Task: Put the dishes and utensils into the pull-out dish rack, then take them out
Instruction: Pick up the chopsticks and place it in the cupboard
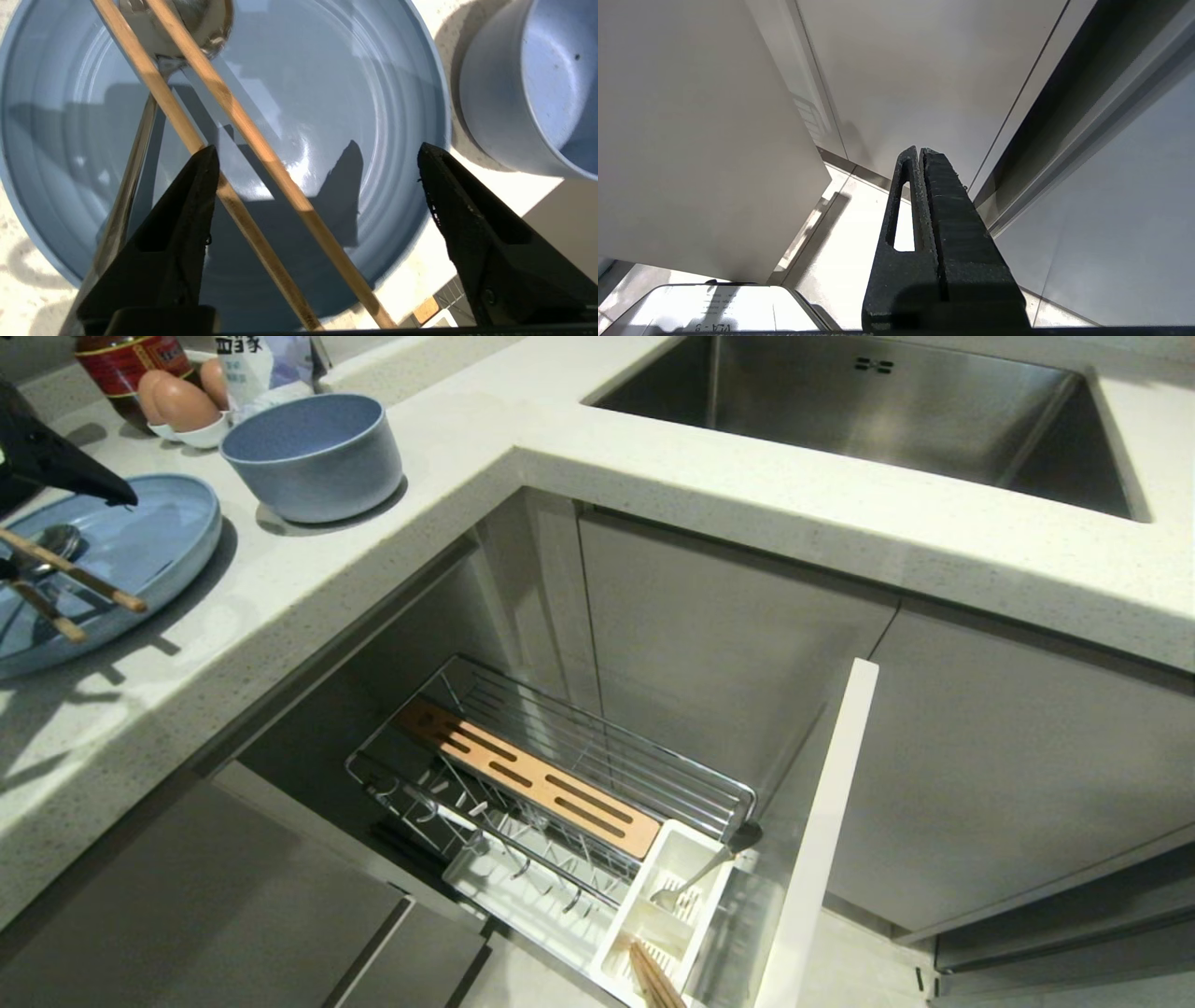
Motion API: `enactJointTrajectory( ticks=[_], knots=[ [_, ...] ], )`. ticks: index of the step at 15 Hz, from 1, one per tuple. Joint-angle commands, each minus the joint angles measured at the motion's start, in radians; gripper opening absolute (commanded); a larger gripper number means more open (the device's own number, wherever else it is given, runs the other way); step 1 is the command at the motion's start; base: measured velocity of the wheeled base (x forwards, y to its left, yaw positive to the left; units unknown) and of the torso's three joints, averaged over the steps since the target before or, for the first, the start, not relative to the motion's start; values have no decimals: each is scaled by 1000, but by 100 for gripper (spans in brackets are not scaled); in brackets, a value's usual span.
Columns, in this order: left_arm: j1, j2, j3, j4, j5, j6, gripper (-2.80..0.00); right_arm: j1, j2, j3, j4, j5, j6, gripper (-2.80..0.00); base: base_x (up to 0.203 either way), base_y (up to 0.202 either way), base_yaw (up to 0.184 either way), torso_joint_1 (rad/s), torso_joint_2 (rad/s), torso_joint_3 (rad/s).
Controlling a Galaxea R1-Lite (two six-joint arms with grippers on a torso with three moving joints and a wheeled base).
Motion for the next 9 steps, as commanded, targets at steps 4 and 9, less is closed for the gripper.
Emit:
enactJointTrajectory(
  ticks=[4,9],
  knots=[
    [-12,-23,-3,11,41,-11,0,0,0,0,0,0,0,-280,0,0,0,0,0,0],
    [-12,-23,-11,28,67,-11,0,0,0,0,0,1,0,-280,0,0,0,0,0,0]
  ],
)
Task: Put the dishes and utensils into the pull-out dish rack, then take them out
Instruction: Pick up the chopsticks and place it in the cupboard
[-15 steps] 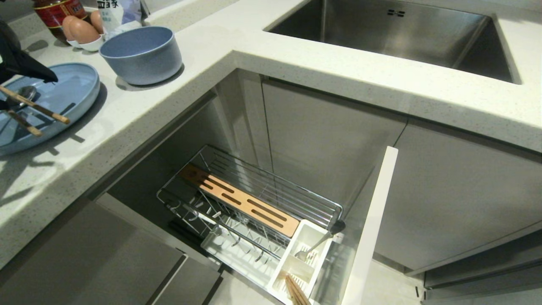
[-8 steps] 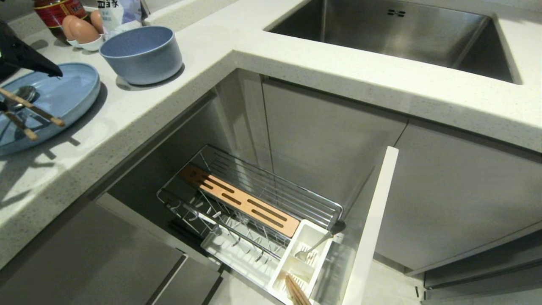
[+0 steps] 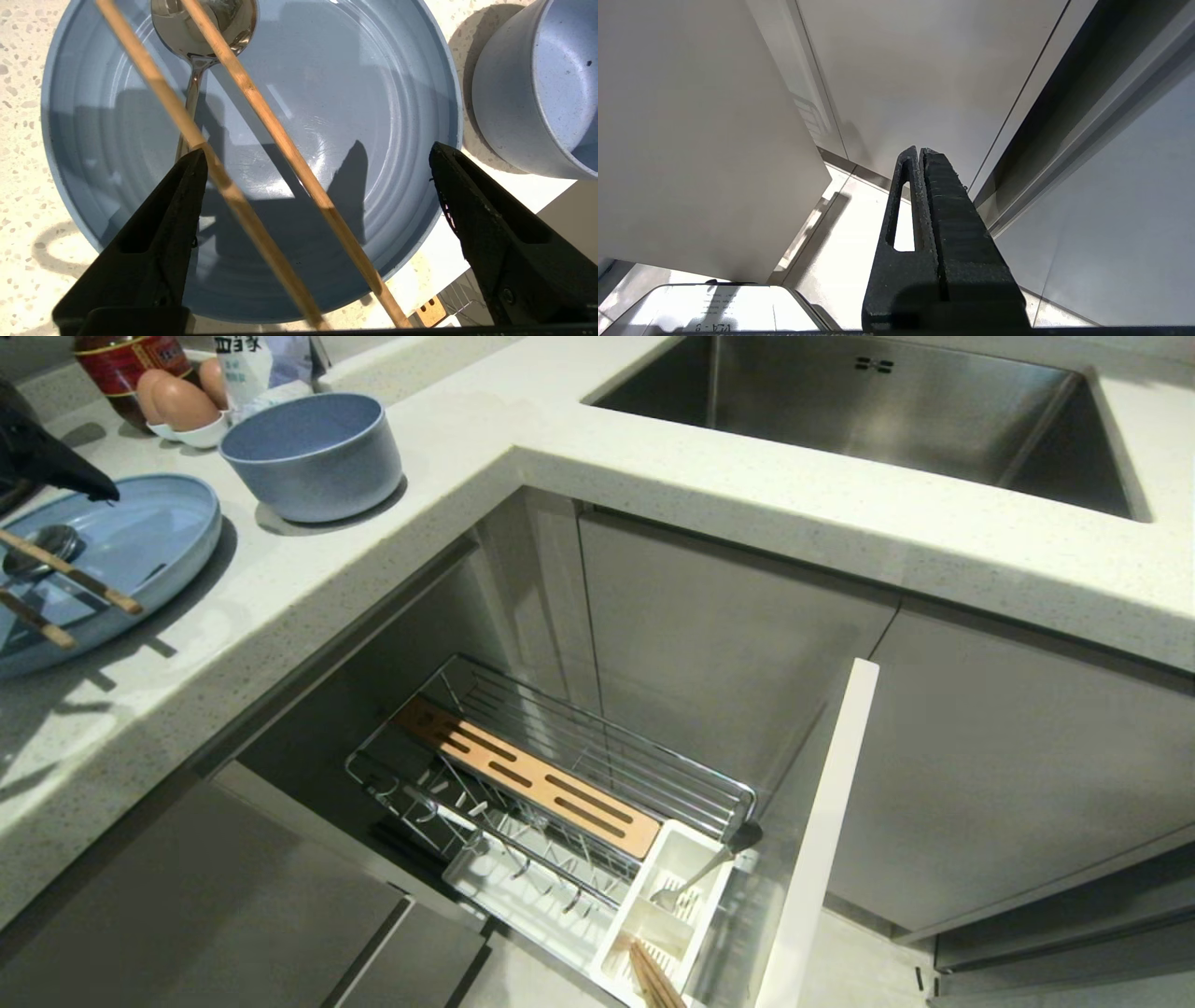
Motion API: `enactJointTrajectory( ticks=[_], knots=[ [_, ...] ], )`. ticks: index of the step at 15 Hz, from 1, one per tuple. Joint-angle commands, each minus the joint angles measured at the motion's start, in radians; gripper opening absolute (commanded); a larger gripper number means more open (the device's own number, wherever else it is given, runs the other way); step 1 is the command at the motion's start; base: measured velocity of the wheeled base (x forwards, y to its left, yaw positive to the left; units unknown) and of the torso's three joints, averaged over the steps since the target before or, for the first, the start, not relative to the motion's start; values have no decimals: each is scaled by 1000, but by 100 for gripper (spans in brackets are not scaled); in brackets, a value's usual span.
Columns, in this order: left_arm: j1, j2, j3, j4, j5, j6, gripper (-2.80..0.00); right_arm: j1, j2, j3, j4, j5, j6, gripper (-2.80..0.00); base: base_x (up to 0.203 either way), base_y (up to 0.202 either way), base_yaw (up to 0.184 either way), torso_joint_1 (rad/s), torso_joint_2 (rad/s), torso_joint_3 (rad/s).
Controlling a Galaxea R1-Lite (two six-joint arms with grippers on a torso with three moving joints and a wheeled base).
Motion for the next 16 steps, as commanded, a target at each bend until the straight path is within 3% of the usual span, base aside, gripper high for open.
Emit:
enactJointTrajectory(
  ticks=[1,16],
  knots=[
    [0,-3,-1,4,5,-4,0,0,0,0,0,1,0,-280,0,0,0,0,0,0],
    [-35,47,-5,45,6,-76,0,0,0,0,0,0,0,-280,0,0,0,0,0,0]
  ],
)
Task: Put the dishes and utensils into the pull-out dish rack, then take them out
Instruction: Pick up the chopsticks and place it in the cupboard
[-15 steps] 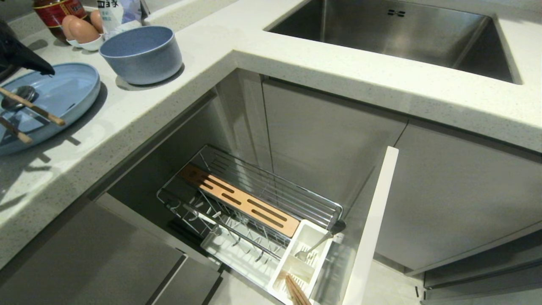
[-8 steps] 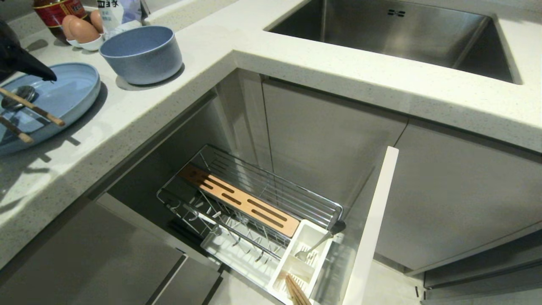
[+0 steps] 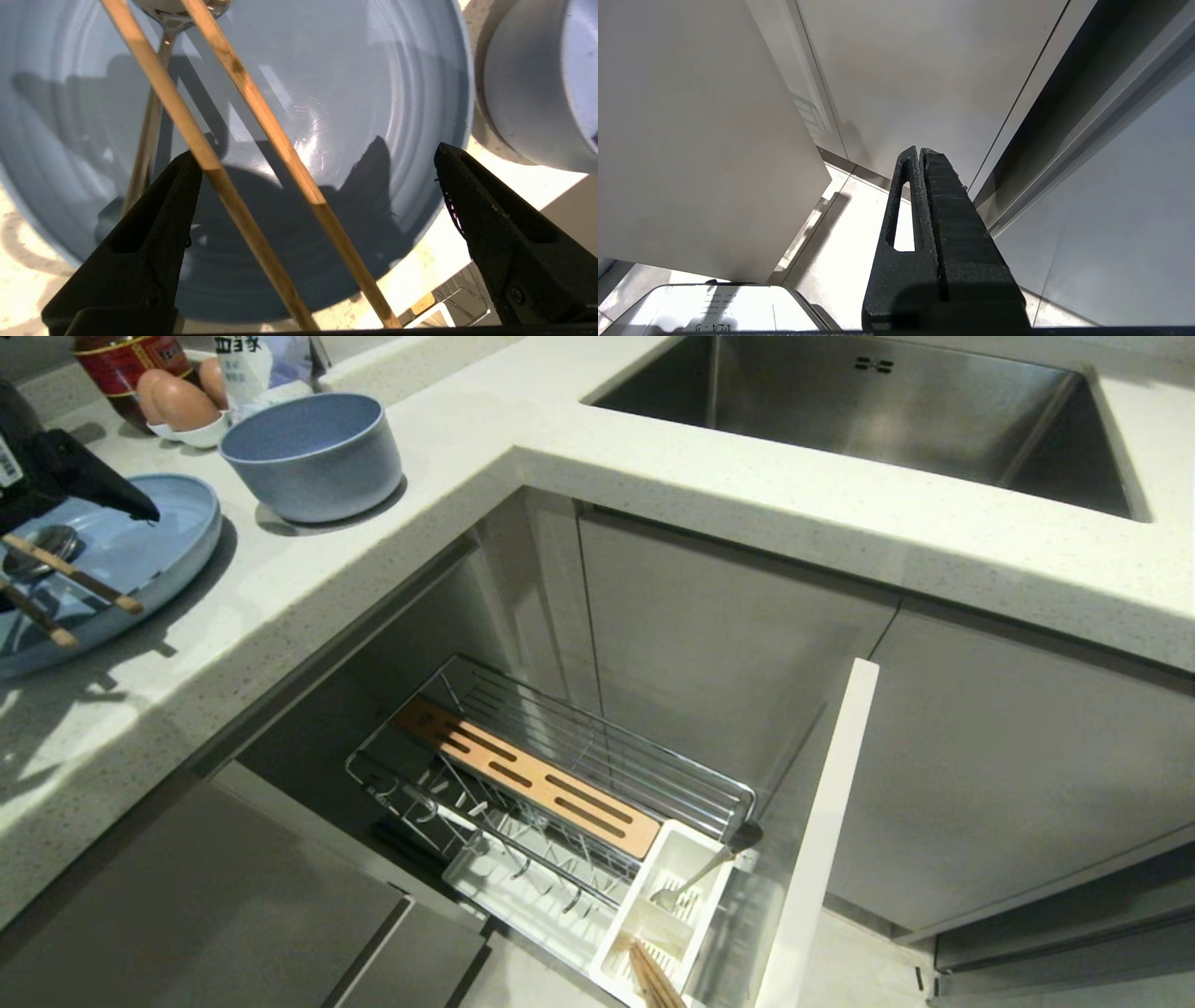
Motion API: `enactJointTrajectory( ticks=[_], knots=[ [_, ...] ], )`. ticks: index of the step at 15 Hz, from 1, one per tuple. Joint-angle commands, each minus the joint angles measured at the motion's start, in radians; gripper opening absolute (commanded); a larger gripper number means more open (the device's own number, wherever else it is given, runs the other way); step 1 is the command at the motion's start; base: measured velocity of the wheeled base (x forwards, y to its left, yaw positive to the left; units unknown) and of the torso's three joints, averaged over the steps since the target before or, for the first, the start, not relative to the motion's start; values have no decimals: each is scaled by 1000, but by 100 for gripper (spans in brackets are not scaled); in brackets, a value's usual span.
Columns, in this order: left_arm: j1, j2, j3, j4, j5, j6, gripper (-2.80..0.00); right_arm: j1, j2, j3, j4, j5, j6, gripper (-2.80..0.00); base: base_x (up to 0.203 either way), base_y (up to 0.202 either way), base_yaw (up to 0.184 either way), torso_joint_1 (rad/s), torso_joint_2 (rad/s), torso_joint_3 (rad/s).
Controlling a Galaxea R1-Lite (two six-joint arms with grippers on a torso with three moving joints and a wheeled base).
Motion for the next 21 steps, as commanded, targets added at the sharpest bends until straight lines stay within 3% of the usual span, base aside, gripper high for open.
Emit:
enactJointTrajectory(
  ticks=[1,18,19,21],
  knots=[
    [-1,17,0,5,3,-5,0,0,0,0,0,1,0,-280,0,0,0,0,0,0],
    [1,50,1,2,18,-14,0,0,0,0,0,0,0,-280,0,0,0,0,0,0],
    [1,54,0,2,20,-14,-280,0,0,0,0,-1,0,-280,0,0,0,0,0,0],
    [1,57,0,2,20,-14,-280,0,0,0,0,0,0,-280,0,0,0,0,0,0]
  ],
)
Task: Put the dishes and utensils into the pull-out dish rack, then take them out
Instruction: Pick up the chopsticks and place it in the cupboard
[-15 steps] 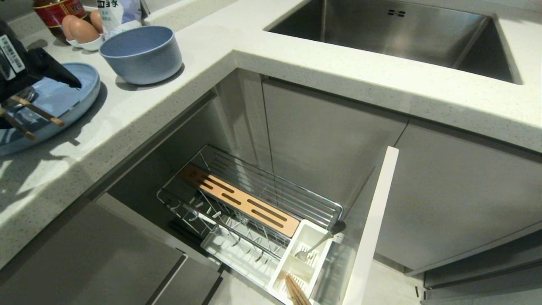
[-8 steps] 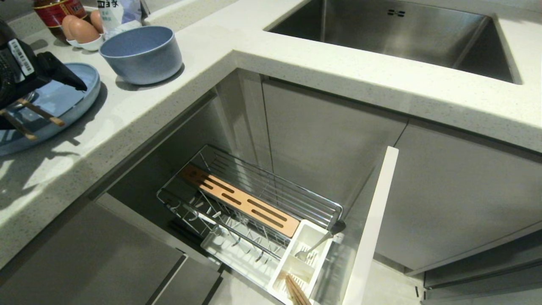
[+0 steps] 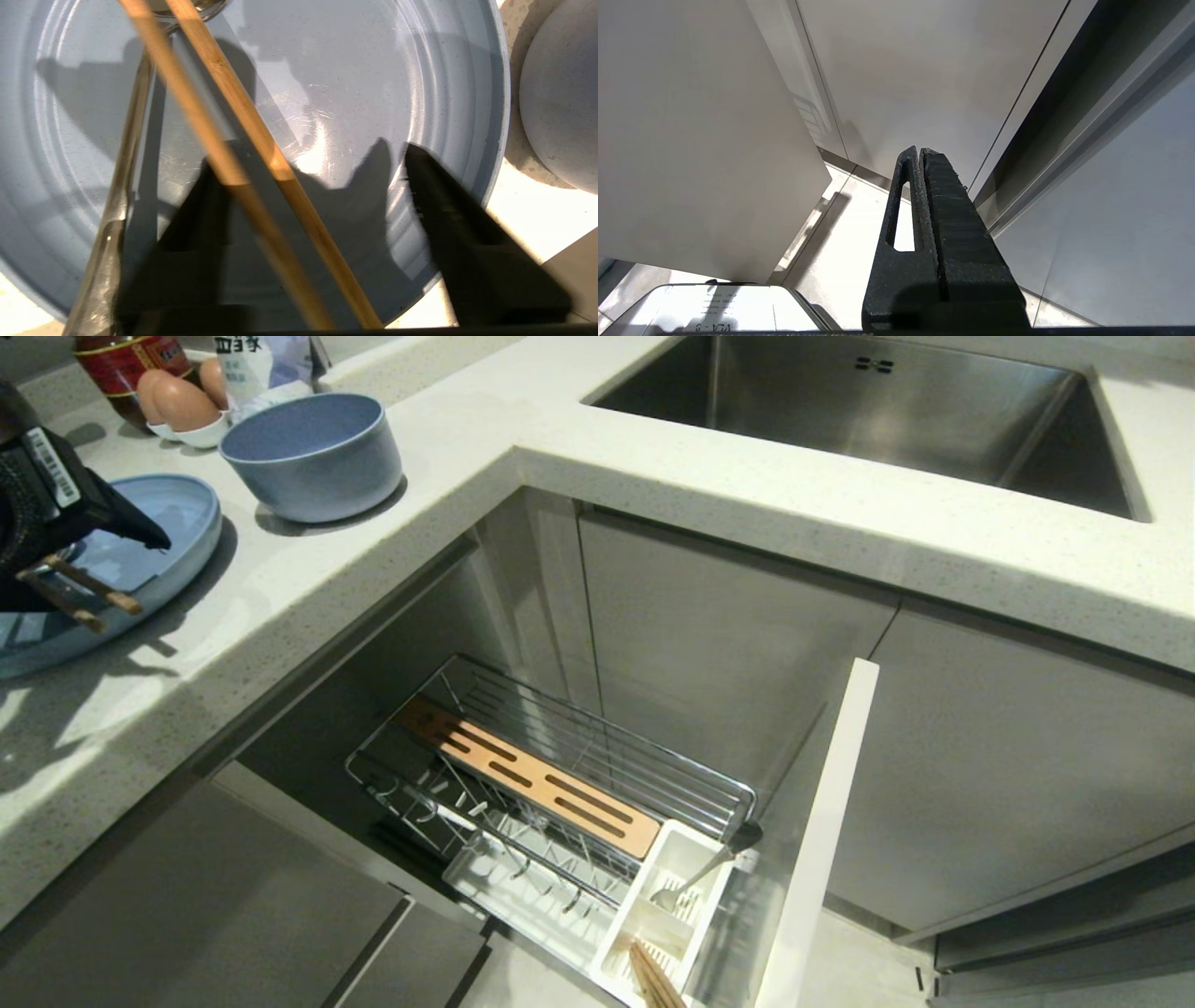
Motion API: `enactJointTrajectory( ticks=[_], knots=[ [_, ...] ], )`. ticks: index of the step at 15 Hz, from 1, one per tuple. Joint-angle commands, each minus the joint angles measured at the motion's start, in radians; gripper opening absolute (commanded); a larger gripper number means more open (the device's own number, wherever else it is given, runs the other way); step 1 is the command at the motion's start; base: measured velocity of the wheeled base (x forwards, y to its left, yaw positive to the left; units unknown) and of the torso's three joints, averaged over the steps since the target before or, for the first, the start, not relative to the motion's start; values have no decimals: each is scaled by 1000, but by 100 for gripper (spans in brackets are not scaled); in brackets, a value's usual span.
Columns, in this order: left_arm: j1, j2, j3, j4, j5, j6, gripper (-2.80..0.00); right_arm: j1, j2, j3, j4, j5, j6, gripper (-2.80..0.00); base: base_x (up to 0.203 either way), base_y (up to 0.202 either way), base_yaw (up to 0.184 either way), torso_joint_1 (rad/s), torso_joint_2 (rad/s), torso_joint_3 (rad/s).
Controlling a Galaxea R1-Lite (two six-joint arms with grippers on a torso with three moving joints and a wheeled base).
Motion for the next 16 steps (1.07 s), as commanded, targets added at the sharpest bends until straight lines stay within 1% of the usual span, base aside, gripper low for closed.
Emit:
enactJointTrajectory(
  ticks=[1,12,16],
  knots=[
    [0,6,0,6,2,-4,-280,0,0,0,0,1,0,-280,0,0,0,0,0,0],
    [0,-11,-14,3,5,-5,-280,0,0,0,0,0,0,-280,0,0,0,0,0,0],
    [-2,-90,-21,-43,3,-5,-280,0,0,0,0,1,0,-280,0,0,0,0,0,0]
  ],
)
